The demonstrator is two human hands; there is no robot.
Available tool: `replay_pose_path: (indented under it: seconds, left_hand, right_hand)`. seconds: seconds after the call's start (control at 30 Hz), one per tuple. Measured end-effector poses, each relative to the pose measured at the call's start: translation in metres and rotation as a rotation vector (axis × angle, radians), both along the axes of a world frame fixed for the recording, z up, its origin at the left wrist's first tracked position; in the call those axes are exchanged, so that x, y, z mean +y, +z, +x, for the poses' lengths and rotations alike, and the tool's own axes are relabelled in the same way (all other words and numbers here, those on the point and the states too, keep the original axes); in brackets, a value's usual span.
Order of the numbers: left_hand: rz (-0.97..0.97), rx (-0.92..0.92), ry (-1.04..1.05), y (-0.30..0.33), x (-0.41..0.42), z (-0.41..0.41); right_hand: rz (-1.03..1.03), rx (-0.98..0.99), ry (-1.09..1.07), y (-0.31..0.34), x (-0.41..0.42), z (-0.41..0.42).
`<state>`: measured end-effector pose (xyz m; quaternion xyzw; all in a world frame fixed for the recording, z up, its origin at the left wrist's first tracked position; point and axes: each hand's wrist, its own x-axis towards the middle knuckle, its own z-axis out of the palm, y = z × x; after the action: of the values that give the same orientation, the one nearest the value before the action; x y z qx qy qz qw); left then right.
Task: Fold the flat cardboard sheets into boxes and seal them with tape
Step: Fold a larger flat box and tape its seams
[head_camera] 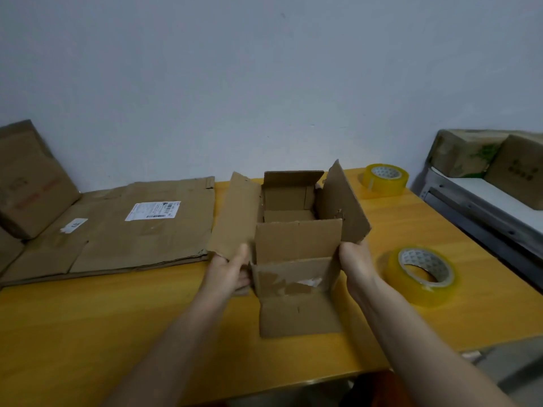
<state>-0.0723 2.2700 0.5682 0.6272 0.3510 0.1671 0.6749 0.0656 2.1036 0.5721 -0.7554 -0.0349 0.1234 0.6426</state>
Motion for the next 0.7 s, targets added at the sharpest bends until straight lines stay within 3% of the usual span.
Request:
replay_pose_path:
  seconds: [0.07, 0.13, 0.23, 0.27, 0.37, 0.47, 0.53, 0.63, 0.7]
  left_hand:
    - [0.068, -0.08, 0.296, -0.005, -0.006, -0.001]
    - [0.382, 0.033, 0.455, -0.004, -0.004, -0.004]
    - [1.098, 0.145, 0.293, 0.002, 0.003, -0.008]
    - [1.206, 0.096, 0.139, 0.008, 0.005, -0.008]
    - [1.166, -0.007, -0.218, 0.016, 0.004, -0.006]
    - [1.062, 0.03, -0.235, 0.017, 0.002, -0.006]
    - [1.008, 0.015, -0.165, 0.019, -0.004, -0.003]
    - [1.07, 0.109, -0.091, 0.018, -0.011, 0.011]
    - [1.133, 0.194, -0.06, 0.016, -0.015, 0.021]
  right_hand:
    - [0.057, -0.013, 0.004, 0.0, -0.003, -0.004]
    - [0.063, -0.026, 0.037, 0.001, -0.006, -0.004]
    - [0.1, -0.013, 0.092, 0.002, -0.008, -0.003]
    - [0.101, 0.001, 0.078, 0.002, -0.009, -0.003]
    - [0.102, -0.091, -0.154, 0.001, -0.012, -0.005]
    - [0.016, -0.39, -0.398, 0.004, -0.02, -0.006]
    - [-0.176, -0.615, -0.463, 0.004, -0.028, -0.003]
    - [-0.69, -0.995, -0.313, 0.002, -0.04, 0.002]
    - [-0.876, -1.119, -0.127, 0.002, -0.042, 0.004]
